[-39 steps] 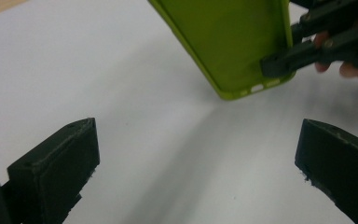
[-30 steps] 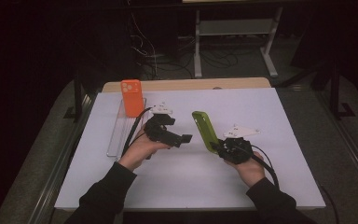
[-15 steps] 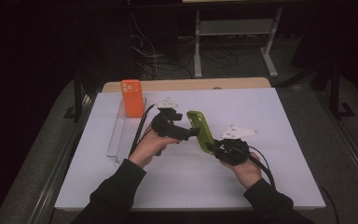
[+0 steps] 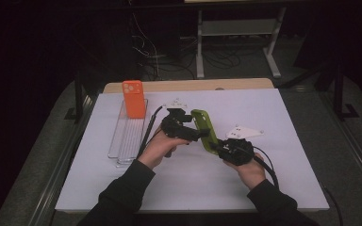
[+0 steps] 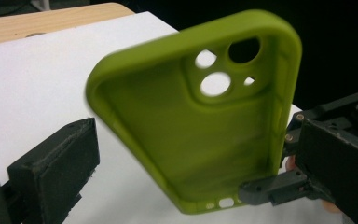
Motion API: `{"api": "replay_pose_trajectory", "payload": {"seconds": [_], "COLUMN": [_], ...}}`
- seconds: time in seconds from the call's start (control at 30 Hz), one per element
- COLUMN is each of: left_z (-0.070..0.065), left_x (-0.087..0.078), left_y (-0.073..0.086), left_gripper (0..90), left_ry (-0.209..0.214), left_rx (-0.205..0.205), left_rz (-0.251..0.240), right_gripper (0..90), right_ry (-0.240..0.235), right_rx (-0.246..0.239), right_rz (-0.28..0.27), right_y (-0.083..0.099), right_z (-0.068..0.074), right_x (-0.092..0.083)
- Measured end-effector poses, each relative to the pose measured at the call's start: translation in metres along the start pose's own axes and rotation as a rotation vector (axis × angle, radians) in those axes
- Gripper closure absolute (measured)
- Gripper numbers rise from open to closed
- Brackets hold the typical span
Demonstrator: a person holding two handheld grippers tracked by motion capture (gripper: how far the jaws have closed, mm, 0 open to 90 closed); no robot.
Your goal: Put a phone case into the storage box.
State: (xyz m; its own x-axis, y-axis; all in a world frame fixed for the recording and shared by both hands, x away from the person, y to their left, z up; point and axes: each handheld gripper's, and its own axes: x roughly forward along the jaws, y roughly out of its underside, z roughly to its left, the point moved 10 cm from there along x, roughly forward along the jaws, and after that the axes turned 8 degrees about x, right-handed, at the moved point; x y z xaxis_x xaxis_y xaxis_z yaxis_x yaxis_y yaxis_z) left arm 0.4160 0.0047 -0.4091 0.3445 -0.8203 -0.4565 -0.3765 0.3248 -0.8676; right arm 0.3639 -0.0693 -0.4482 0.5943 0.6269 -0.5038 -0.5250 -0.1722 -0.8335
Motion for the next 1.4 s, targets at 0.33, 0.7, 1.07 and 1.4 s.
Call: {"api": "replay_pose_trajectory", "payload": {"seconds": [0.33,0.7,1.07,1.4], "left_z": [0.000,-0.001,0.000,0.004], "left_x": [0.008,0.008,0.004,-0.004], "left_y": [-0.009,-0.010,-0.012,-0.013], "left_gripper": [0.0,10.5,14.6,15.1], "left_ry": [-0.009,-0.031,-0.010,-0.043], "left_rx": [-0.037,-0.037,-0.030,0.020], "left_rz": [-0.047,-0.061,-0.060,-0.034], "right_gripper": [75.6,75.5,74.2,34.6], "right_ry": [0.001,0.011,0.006,-0.025], "right_rx": [0.000,-0.006,-0.020,0.010], "right_rz": [0.010,0.038,0.049,0.071], "right_y": [0.004,0.010,0.012,0.012], "right_z": [0.003,0.004,0.004,0.001], "right_x": [0.002,0.005,0.011,0.008]}}
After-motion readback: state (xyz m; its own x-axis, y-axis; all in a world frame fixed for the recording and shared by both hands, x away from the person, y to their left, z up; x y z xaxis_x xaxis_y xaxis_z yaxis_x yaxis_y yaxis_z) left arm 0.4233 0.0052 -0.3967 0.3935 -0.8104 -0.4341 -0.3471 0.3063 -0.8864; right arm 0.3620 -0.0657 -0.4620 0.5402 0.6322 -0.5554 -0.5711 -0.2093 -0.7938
